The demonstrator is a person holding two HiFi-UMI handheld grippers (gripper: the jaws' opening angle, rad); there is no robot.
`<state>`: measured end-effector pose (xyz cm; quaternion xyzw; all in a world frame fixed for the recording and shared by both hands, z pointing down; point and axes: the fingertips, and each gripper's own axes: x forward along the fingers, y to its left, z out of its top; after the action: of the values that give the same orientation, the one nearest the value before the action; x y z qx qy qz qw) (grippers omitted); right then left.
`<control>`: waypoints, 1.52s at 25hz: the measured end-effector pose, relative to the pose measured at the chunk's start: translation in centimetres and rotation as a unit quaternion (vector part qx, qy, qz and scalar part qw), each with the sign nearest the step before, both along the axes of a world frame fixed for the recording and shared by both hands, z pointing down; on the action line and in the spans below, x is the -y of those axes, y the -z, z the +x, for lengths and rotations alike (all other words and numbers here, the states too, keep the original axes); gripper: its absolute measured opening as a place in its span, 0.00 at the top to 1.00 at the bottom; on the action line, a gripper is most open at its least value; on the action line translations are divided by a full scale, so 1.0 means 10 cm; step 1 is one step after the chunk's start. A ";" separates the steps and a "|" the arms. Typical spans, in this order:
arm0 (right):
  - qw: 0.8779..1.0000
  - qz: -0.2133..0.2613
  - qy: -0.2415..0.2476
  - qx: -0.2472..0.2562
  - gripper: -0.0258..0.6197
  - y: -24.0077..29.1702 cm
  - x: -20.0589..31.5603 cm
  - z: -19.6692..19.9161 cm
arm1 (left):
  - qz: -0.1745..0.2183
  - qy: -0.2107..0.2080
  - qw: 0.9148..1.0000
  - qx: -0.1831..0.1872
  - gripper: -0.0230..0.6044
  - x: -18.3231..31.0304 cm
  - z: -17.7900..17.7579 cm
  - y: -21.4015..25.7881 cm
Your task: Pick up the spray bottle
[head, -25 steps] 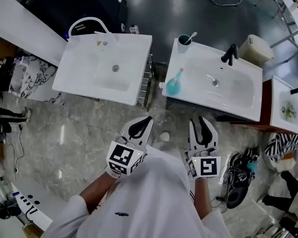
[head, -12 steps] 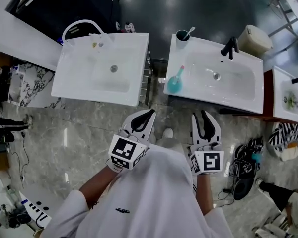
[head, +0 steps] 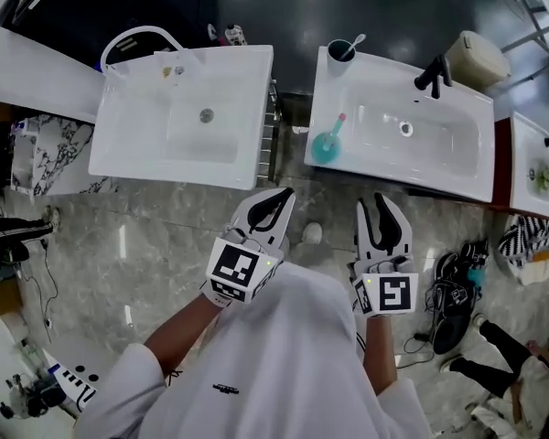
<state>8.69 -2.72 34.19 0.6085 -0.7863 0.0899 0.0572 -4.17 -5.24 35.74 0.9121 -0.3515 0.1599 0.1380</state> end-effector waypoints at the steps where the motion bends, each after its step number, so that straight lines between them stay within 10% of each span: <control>1: 1.000 -0.002 -0.001 0.000 0.82 -0.01 0.01 0.00 | -0.001 -0.002 1.000 0.000 0.96 0.02 0.01 -0.02; 15: 1.000 -0.019 -0.006 -0.023 0.93 -0.21 0.30 0.17 | 0.003 -0.016 1.000 0.015 0.95 0.46 0.32 -0.36; 29: 0.999 -0.050 -0.006 -0.003 0.94 -0.51 0.48 0.26 | -0.017 -0.038 0.999 0.033 0.58 0.65 0.65 -0.88; 38: 0.998 -0.068 -0.013 0.009 0.94 -0.67 0.54 0.28 | -0.013 -0.041 0.998 0.039 0.53 0.81 0.78 -1.10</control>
<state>11.46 -8.11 40.92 0.6122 -0.7712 0.1494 0.0905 3.63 -13.36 46.76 0.9167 -0.3171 0.2052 0.1300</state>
